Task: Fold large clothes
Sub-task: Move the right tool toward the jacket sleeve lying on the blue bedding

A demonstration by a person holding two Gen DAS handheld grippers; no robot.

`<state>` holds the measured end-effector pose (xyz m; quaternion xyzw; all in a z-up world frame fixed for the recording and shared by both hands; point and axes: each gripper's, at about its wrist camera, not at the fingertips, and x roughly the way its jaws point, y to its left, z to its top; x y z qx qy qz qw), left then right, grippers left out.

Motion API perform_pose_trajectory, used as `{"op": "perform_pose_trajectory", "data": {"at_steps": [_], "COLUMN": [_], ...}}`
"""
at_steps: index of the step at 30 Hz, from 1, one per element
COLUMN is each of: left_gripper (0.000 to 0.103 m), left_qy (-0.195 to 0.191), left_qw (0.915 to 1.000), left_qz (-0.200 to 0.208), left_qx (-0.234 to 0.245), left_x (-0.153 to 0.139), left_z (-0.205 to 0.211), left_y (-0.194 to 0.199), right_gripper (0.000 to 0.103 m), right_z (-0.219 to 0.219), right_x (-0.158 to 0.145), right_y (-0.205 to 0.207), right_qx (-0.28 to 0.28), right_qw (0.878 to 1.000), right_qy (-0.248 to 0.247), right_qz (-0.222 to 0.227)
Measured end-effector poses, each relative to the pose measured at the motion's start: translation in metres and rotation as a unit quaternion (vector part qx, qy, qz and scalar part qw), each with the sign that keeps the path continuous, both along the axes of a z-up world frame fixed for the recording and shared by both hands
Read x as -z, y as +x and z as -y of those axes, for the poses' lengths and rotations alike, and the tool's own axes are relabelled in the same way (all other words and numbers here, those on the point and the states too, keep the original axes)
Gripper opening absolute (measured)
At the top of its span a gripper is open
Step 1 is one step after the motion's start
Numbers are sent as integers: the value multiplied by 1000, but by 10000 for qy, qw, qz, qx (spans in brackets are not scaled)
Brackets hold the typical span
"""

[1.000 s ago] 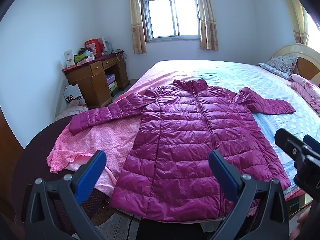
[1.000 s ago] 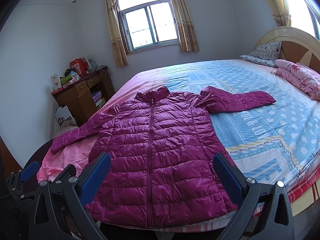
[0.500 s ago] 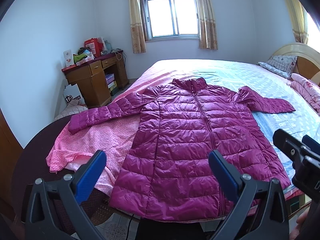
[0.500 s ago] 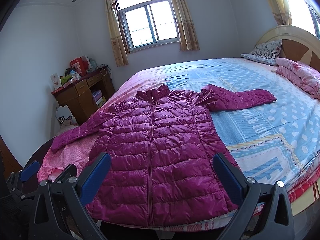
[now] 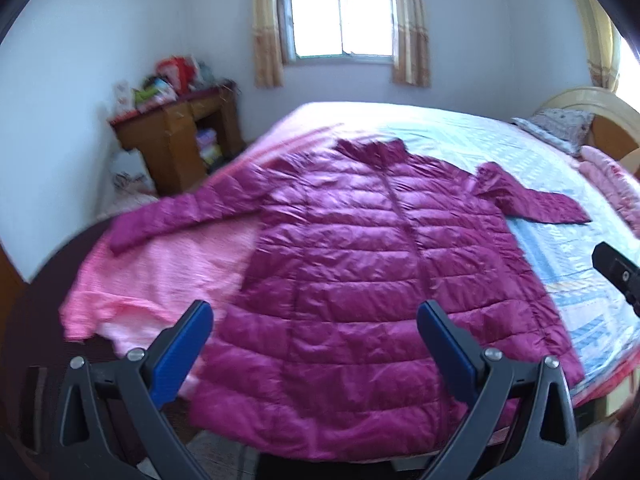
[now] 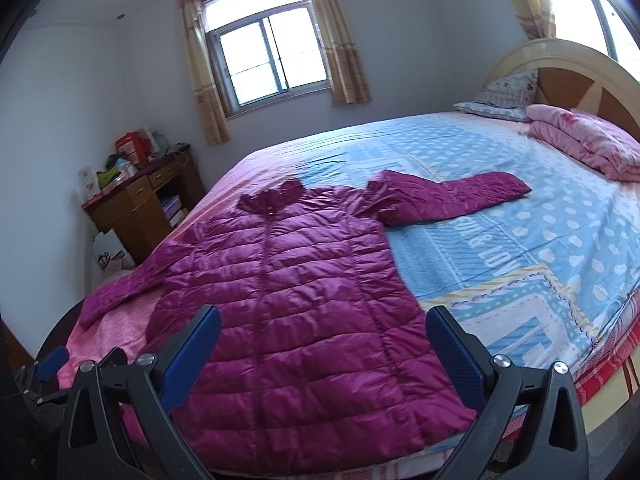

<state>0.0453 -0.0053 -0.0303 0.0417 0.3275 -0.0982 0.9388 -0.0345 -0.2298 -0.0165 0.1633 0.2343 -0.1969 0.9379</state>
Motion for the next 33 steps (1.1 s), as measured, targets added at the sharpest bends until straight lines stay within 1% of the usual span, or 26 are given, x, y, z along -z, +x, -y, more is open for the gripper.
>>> {"op": "perform_pose_trajectory", "data": {"at_steps": [2,5,7,8,10,11,12,14,16,17,18,21,22,24,26,28,29,31,33], "left_gripper": [103,103,103,103,103,103,103,103,103,103,103,103,103,103,103,103,103,103,103], "left_qy": [-105,-43,112,170,226,204,162,61,-26,-63,-88,-187,-207,-128,-35,164,290,545,645], "left_qw": [9999,9999,9999,9998,9994,9993,9990,9984,9972,9965,9957,9927,9920,9898,9887,9877,9871,9858,9855], "left_qz": [-86,-90,-51,-29,-57,-83,-118,-159,-213,-216,-208,-395,-453,-544,-599,-625,-619,-587,-581], "left_qx": [87,73,-38,-108,-248,-311,-401,-542,-710,-811,-900,-1120,-1160,-1311,-1376,-1424,-1450,-1473,-1461], "left_x": [3,7,8,8,7,7,6,6,9,11,14,31,37,49,59,69,73,82,88], "left_z": [2,8,11,12,10,7,5,0,-5,-7,-8,-7,-6,-2,3,9,13,18,21], "left_y": [11,34,51,59,78,87,98,114,133,143,151,176,182,193,203,211,213,217,219], "right_gripper": [102,102,102,102,102,102,102,102,102,102,102,102,102,101,101,100,100,100,100], "right_z": [17,45,73,83,122,135,157,197,249,265,291,344,355,386,407,426,436,445,451], "right_x": [4,9,12,13,15,16,16,19,26,28,32,43,46,57,67,76,82,89,88], "right_y": [4,20,34,38,48,50,52,51,50,52,53,64,68,76,83,93,102,113,126], "right_qx": [127,298,354,368,539,636,774,1040,1429,1511,1688,2033,2086,2393,2677,2891,2939,3018,3154], "right_qw": [9999,9991,9982,9979,9962,9955,9943,9900,9804,9775,9727,9630,9613,9531,9456,9390,9367,9331,9319], "right_qy": [-16,-8,169,251,498,541,641,942,1353,1459,1565,1733,1767,1831,1840,1865,1898,1936,1752], "right_qz": [-44,-312,-456,-476,-470,-442,-351,-136,102,170,284,358,339,268,155,0,-141,-288,-379]}}
